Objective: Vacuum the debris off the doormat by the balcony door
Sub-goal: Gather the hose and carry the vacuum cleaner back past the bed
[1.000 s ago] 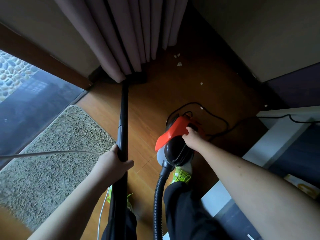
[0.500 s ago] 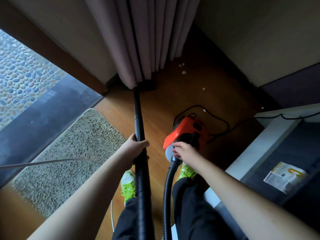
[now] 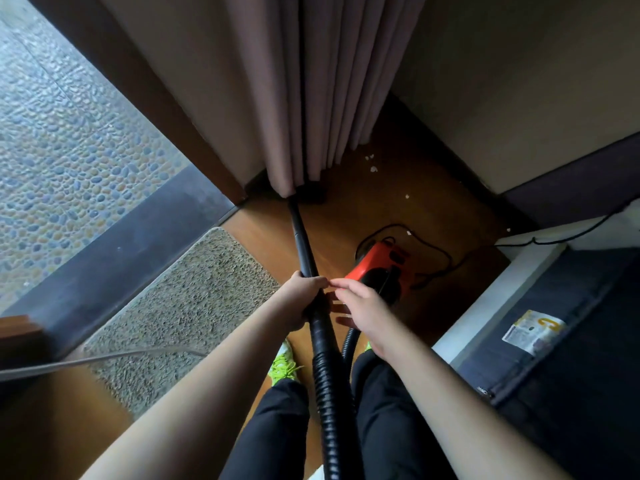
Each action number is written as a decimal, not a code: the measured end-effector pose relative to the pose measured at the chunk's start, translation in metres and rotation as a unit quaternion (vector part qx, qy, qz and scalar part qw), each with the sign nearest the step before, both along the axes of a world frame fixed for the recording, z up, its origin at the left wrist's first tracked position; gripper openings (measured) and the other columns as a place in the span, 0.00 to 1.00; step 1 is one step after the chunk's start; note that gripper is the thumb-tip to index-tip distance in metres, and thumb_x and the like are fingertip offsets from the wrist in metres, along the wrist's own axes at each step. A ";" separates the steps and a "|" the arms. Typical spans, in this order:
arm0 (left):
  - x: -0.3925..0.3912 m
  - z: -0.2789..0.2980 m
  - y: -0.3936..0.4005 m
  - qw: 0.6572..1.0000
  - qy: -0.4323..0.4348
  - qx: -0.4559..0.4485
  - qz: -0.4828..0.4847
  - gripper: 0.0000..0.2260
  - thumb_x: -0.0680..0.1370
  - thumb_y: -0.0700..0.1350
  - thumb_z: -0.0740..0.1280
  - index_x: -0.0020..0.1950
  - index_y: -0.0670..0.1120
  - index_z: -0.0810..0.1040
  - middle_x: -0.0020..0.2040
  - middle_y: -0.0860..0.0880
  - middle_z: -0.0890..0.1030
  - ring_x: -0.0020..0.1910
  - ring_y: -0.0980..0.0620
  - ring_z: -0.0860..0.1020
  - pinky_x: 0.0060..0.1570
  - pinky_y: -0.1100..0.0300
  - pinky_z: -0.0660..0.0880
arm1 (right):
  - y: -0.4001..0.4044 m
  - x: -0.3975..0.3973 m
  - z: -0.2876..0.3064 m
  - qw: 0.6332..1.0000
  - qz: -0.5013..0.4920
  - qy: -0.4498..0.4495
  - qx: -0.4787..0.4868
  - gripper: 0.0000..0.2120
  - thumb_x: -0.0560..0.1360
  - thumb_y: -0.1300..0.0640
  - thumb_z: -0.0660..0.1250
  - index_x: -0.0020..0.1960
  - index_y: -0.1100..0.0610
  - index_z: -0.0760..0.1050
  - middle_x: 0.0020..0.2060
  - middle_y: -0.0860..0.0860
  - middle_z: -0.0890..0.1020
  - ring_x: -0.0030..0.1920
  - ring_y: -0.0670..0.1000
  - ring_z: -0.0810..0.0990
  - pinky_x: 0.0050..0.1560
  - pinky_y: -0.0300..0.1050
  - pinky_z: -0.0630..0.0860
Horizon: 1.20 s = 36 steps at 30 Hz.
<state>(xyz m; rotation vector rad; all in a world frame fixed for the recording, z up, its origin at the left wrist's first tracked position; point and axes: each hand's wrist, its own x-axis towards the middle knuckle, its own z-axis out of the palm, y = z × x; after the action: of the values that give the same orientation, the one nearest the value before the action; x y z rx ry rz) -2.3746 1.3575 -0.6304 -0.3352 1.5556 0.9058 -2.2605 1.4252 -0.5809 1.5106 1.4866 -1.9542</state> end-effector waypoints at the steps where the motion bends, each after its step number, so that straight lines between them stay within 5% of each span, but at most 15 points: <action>1: 0.001 0.009 -0.003 1.000 0.002 0.003 0.003 0.19 0.71 0.41 0.67 0.60 0.39 0.69 0.45 0.37 0.78 0.35 0.43 0.79 0.35 0.53 0.77 | -0.006 -0.002 0.013 1.000 0.005 0.004 0.006 0.13 0.81 0.57 0.58 0.61 0.49 0.76 0.50 0.46 0.81 0.52 0.45 0.80 0.55 0.46 0.77; 5: 0.004 0.043 -0.018 1.000 -0.010 0.013 0.012 0.14 0.75 0.39 0.65 0.59 0.37 0.71 0.42 0.39 0.77 0.32 0.45 0.80 0.31 0.57 0.77 | -0.029 -0.002 0.051 1.000 0.004 0.019 0.019 0.13 0.80 0.59 0.59 0.61 0.45 0.72 0.48 0.41 0.79 0.53 0.44 0.78 0.56 0.45 0.76; 10: 0.008 0.075 -0.038 0.999 -0.020 0.036 0.012 0.17 0.71 0.40 0.68 0.58 0.35 0.74 0.42 0.39 0.78 0.40 0.43 0.79 0.42 0.52 0.75 | -0.059 0.008 0.091 0.999 0.021 0.009 0.040 0.17 0.76 0.50 0.63 0.65 0.44 0.73 0.59 0.46 0.79 0.59 0.46 0.77 0.65 0.46 0.72; 15: 0.014 0.116 -0.054 0.998 -0.017 0.056 -0.004 0.07 0.77 0.40 0.66 0.54 0.40 0.74 0.43 0.40 0.78 0.43 0.42 0.79 0.46 0.50 0.76 | -0.079 0.024 0.147 0.998 0.022 0.000 0.061 0.19 0.78 0.51 0.64 0.68 0.43 0.67 0.52 0.43 0.75 0.46 0.39 0.73 0.48 0.36 0.70; 18: 0.020 0.141 -0.059 0.997 -0.015 0.070 -0.013 0.05 0.78 0.41 0.66 0.53 0.43 0.72 0.42 0.41 0.76 0.42 0.42 0.78 0.44 0.50 0.75 | -0.092 0.031 0.162 0.996 0.002 -0.005 0.085 0.26 0.76 0.51 0.67 0.72 0.46 0.64 0.58 0.47 0.76 0.54 0.46 0.76 0.57 0.42 0.73; 21: 0.025 0.162 -0.056 0.995 0.000 0.092 -0.034 0.10 0.78 0.41 0.67 0.57 0.42 0.71 0.41 0.41 0.77 0.35 0.45 0.79 0.40 0.53 0.76 | -0.094 0.033 0.176 0.996 -0.011 -0.001 0.091 0.24 0.75 0.52 0.68 0.69 0.48 0.68 0.51 0.44 0.78 0.53 0.48 0.79 0.59 0.47 0.76; 27: 0.039 0.183 -0.038 0.993 0.041 0.088 -0.068 0.29 0.63 0.48 0.72 0.60 0.40 0.71 0.47 0.39 0.78 0.40 0.43 0.80 0.45 0.51 0.76 | -0.079 0.043 0.189 0.994 -0.011 0.015 0.112 0.24 0.74 0.53 0.70 0.68 0.51 0.70 0.55 0.50 0.80 0.56 0.50 0.79 0.60 0.47 0.76; 33: 0.053 0.203 -0.008 0.989 0.076 0.106 -0.065 0.06 0.74 0.40 0.69 0.49 0.43 0.75 0.40 0.40 0.78 0.37 0.44 0.79 0.49 0.48 0.77 | -0.052 0.073 0.192 0.995 0.013 0.054 0.082 0.24 0.73 0.54 0.71 0.67 0.51 0.69 0.56 0.52 0.80 0.57 0.51 0.79 0.62 0.48 0.75; 36: 0.065 0.211 0.011 0.987 0.098 0.113 -0.057 0.05 0.75 0.41 0.68 0.50 0.47 0.77 0.44 0.41 0.78 0.42 0.44 0.79 0.60 0.38 0.74 | -0.039 0.093 0.191 0.994 0.034 0.055 0.083 0.31 0.69 0.51 0.74 0.69 0.46 0.64 0.60 0.53 0.77 0.59 0.53 0.78 0.63 0.53 0.74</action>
<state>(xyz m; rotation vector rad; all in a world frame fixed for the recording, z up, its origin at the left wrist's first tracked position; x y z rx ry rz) -2.3094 1.3687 -0.4191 0.0047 1.6132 1.0372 -2.1673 1.3862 -0.3902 1.4142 1.7616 -1.9447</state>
